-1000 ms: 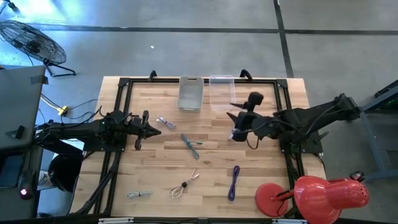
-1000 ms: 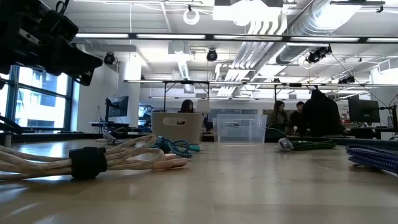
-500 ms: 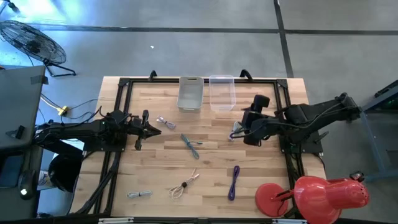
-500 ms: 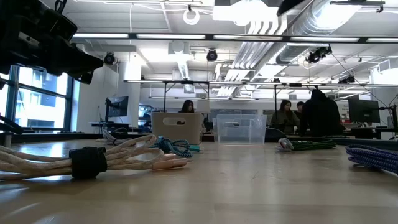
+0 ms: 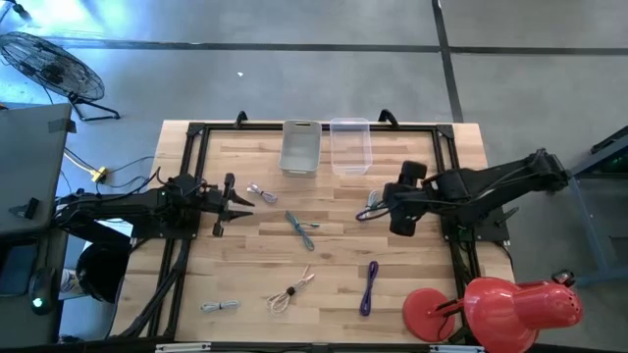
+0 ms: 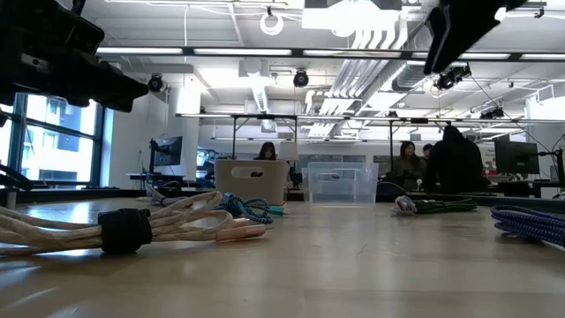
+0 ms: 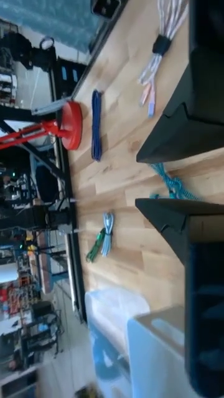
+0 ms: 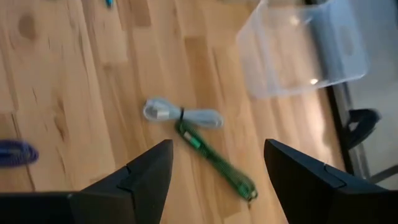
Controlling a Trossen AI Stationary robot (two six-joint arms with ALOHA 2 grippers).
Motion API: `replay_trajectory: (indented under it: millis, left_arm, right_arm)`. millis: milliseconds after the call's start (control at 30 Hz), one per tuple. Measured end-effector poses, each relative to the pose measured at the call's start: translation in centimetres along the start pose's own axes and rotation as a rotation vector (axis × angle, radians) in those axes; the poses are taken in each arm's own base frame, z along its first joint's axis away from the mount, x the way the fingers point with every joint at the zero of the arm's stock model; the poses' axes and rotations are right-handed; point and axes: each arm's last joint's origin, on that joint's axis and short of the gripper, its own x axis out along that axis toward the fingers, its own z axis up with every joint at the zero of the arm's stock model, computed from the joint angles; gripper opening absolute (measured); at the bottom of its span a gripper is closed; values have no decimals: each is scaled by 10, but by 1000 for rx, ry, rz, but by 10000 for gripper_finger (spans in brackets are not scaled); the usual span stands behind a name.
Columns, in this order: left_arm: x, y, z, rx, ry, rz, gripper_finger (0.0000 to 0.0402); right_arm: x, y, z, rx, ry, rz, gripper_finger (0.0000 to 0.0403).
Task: Pick & Place USB Port
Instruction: Put the green and black charger cable into the gray bin
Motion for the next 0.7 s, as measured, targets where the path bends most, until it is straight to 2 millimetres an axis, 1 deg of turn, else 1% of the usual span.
replay_trajectory:
  millis: [300,433,567,700]
  left_arm:
    - [0,2,6,95,-20,54,145]
    - [-1,3,11,126,-35,63,151]
    - [-1,4,10,156,-23,88,152]
    - [-1,4,11,169,-20,117,152]
  right_arm:
    - [36,-7,-17,-74,134,30,245]
    - [52,-12,-21,-140,146,38,245]
    - [67,-19,-23,-159,147,87,245]
    - [76,-28,-28,-196,173,88,245]
